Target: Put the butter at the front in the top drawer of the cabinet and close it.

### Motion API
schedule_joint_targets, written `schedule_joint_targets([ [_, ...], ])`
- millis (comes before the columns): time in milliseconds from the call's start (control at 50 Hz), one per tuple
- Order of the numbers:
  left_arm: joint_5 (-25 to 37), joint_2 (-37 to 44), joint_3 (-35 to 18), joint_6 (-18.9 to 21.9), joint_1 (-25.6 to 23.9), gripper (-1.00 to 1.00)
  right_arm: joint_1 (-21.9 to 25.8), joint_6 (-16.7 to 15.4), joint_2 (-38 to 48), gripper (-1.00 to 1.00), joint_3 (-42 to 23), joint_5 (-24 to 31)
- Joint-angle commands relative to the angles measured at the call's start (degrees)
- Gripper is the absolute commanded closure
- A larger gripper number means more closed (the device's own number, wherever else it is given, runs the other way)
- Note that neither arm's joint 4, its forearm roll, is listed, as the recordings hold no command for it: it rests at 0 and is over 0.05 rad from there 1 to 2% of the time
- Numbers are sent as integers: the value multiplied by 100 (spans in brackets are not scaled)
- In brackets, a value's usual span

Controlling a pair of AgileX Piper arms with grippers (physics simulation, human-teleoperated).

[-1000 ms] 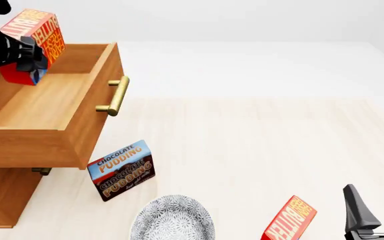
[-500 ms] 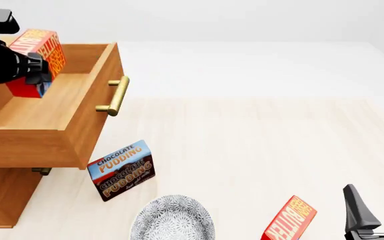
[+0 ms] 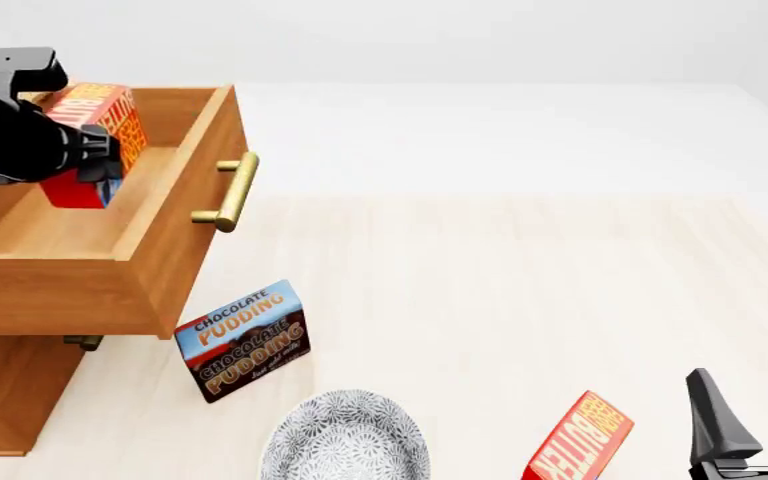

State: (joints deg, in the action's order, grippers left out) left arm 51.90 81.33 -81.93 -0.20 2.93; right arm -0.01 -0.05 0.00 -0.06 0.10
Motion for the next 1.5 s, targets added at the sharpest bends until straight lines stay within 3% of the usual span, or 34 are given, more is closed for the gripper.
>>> schedule_joint_targets([
  [20, -265, 49, 157, -37, -71, 100, -1, 0, 1, -100, -1, -19],
  [1160, -820, 184, 820, -74, -129, 100, 1, 3, 1, -100, -1, -19],
  [1180, -810, 167, 795, -89, -130, -100, 1, 1, 1, -100, -1, -21],
  [1500, -659, 86, 630, 2, -140, -100, 0, 0, 1, -100, -1, -20],
])
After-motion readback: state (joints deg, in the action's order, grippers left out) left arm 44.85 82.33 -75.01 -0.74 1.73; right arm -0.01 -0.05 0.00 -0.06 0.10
